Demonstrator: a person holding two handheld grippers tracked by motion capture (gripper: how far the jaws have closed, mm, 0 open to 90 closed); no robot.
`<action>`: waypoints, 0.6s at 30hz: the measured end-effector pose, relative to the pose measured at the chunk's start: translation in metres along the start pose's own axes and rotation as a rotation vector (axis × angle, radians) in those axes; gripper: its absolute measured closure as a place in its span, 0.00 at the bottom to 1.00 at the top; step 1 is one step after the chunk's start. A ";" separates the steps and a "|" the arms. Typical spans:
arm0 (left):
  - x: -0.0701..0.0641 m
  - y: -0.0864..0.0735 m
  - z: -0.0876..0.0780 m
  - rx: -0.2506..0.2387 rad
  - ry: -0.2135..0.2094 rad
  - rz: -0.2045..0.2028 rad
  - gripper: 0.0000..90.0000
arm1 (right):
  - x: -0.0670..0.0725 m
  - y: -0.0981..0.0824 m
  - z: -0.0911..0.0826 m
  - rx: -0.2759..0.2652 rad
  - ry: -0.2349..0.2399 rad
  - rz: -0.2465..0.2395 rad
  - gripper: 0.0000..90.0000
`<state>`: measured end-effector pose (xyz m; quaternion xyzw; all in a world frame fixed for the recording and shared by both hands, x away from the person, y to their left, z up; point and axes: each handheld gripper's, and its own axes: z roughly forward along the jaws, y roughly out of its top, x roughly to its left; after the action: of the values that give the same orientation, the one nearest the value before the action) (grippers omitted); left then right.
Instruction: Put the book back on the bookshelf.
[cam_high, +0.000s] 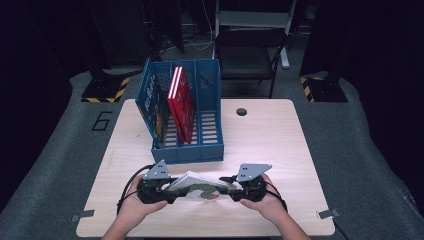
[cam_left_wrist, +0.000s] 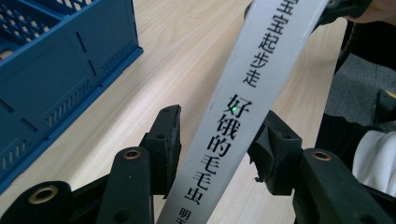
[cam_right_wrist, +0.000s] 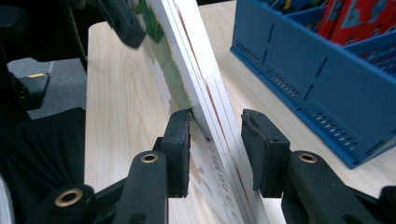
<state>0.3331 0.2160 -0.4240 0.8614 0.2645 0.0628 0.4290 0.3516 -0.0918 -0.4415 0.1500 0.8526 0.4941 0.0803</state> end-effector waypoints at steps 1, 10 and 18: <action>0.001 -0.002 0.003 0.000 -0.006 -0.002 0.61 | 0.000 0.001 -0.002 -0.011 -0.006 -0.002 0.69; 0.005 -0.012 0.026 -0.001 -0.023 -0.052 0.60 | 0.000 0.004 -0.010 -0.037 -0.058 -0.018 0.68; 0.007 -0.028 0.044 0.014 -0.017 -0.083 0.57 | 0.004 0.004 -0.007 -0.043 -0.053 -0.056 0.69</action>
<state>0.3429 0.2026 -0.4736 0.8532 0.2968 0.0355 0.4274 0.3470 -0.0942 -0.4344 0.1374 0.8433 0.5056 0.1197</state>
